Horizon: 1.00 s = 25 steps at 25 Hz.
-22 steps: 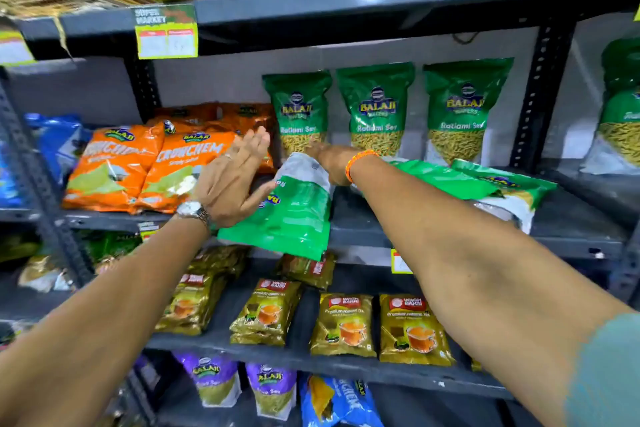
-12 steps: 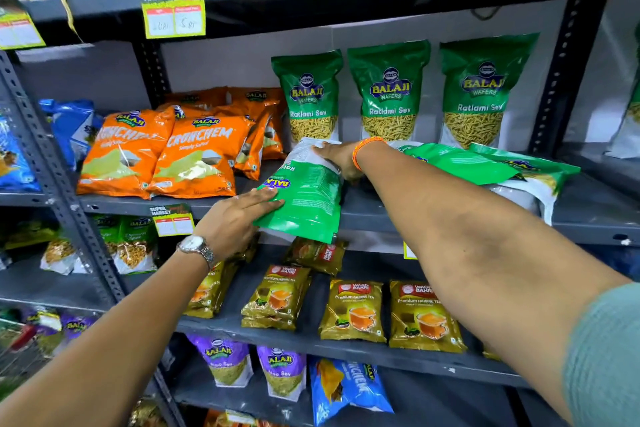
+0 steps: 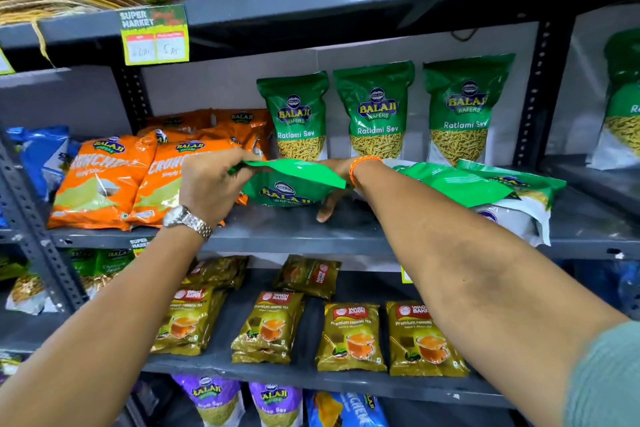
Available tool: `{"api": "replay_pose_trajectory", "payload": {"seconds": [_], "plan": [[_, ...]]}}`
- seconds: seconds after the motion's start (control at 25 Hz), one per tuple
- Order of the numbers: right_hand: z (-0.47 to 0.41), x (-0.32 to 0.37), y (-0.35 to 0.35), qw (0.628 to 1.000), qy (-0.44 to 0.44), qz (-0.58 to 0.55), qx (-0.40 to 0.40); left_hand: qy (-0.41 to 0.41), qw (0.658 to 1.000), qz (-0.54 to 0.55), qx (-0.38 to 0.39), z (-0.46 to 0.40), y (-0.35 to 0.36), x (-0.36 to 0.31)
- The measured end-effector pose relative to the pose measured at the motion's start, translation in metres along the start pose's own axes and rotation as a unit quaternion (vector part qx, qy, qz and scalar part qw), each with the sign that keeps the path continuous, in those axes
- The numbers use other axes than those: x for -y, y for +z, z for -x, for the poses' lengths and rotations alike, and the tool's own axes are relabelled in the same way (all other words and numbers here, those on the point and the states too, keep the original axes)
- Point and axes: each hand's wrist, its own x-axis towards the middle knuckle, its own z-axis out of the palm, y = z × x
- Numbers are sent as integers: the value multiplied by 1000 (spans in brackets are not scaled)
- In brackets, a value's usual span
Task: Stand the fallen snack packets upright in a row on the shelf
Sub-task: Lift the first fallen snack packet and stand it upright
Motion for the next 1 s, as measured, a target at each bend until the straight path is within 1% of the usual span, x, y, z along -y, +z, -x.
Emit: {"api": "replay_pose_trajectory", "payload": {"seconds": [0.04,0.08,0.12,0.16,0.2,0.24,0.28,0.32,0.4,0.48,0.52,0.56,0.64,0.76,0.88,1.0], "plan": [[-6,-13,-2,996,35,-32,-79,-27,999,19,-25,-11,3,3],[-8,-23,-7,993,42,-17,-108,-58,996,41,-54,-22,7,7],[-8,-24,-10,996,34,-19,-81,-88,991,63,-85,-35,11,9],[-12,-25,-9,1000,-2,-27,-8,-114,983,84,-115,-48,16,12],[-15,-24,-8,998,-29,-46,44,-144,974,102,-140,-60,21,12],[-20,-21,-6,991,-57,-89,79,-176,964,117,-162,-70,28,15],[-23,-18,-4,981,-67,-160,85,-207,953,130,-178,-81,33,19],[-25,-16,-2,971,-62,-217,73,-243,942,140,-186,-91,41,25],[-35,-16,1,958,-37,-283,28,-342,911,158,-166,-99,57,40],[-42,-19,5,948,-6,-318,21,-438,880,162,-89,-88,78,54],[-44,-17,7,944,12,-328,19,-461,868,178,-37,-76,90,60],[-46,-19,9,943,21,-332,12,-466,859,210,6,-61,103,63],[-50,-24,14,943,35,-331,-14,-466,838,279,49,-28,123,68],[-56,-33,25,942,46,-329,-37,-486,802,338,76,8,143,73],[-60,-34,38,961,31,-265,-68,-512,764,382,94,23,154,75],[-65,-34,45,964,30,-241,-106,-515,749,405,102,20,155,79]]}}
